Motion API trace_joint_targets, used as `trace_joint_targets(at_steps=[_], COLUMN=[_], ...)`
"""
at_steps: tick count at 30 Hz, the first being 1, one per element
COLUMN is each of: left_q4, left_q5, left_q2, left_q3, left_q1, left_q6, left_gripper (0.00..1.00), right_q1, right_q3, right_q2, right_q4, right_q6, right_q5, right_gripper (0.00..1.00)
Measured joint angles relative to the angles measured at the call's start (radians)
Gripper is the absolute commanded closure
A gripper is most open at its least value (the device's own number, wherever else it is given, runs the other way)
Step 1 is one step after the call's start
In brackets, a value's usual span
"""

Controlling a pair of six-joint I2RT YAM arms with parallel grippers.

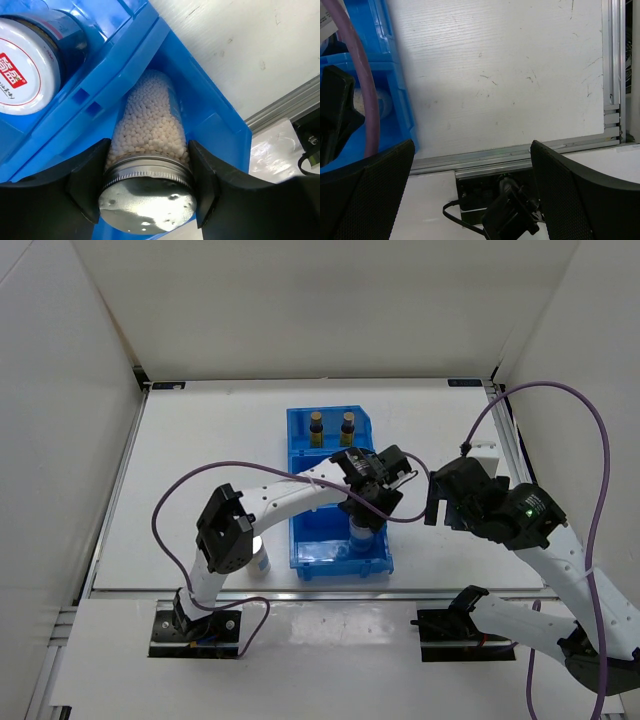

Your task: Organize the condiment bottles

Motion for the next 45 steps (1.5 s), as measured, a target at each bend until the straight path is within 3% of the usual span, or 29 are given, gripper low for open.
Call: trace_joint_targets(at_steps=[1,2,9,14,19,22,29,35,45], left_q4=[0.005,0.006,-0.011,-0.034,-0.050,-0.092,-0.140,-0.134,-0.031], left_q5=[0.003,0.003,-0.023,-0.180,-0.230,-0.183,-0.109,-0.063,0.079], left_q2=[0.000,0.001,-0.084,-0.460,-0.914,-1.057,-0.978,-0.991,-0.905], left_q3=[0.000,0.000,-0.021,-0.150,-0.355,-0.517,-0.774,-0.822,-0.840], left_q1=[0.000,0.000,-0.001,0.013,0.185,0.252,0.341,0.455,0.492], left_q6=[-0.003,-0.004,-0.013,-0.012,-0.051,-0.095,-0.174,-0.177,-0.178], left_gripper=[0.37,0.00,0.00,0.00,0.00,0.00,0.00,0.00,0.00], right_q1=[0.000,0.000,0.000,0.000,0.000,0.000,0.000,0.000,0.000], right_q3=[0.000,0.000,-0.014,-0.034,-0.034,-0.035,-0.042,-0.045,-0.045], right_q2=[0.000,0.000,0.000,0.001,0.001,0.001,0.011,0.011,0.022], right_q4=[0.000,0.000,0.000,0.000,0.000,0.000,0.000,0.000,0.000], right_q6=[0.000,0.000,0.001,0.002,0.002,0.002,0.002,0.002,0.002], right_q5=[0.001,0.001,0.001,0.001,0.001,0.002,0.008,0.009,0.009], right_gripper=[0.00,0.00,0.00,0.00,0.00,0.00,0.00,0.00,0.00])
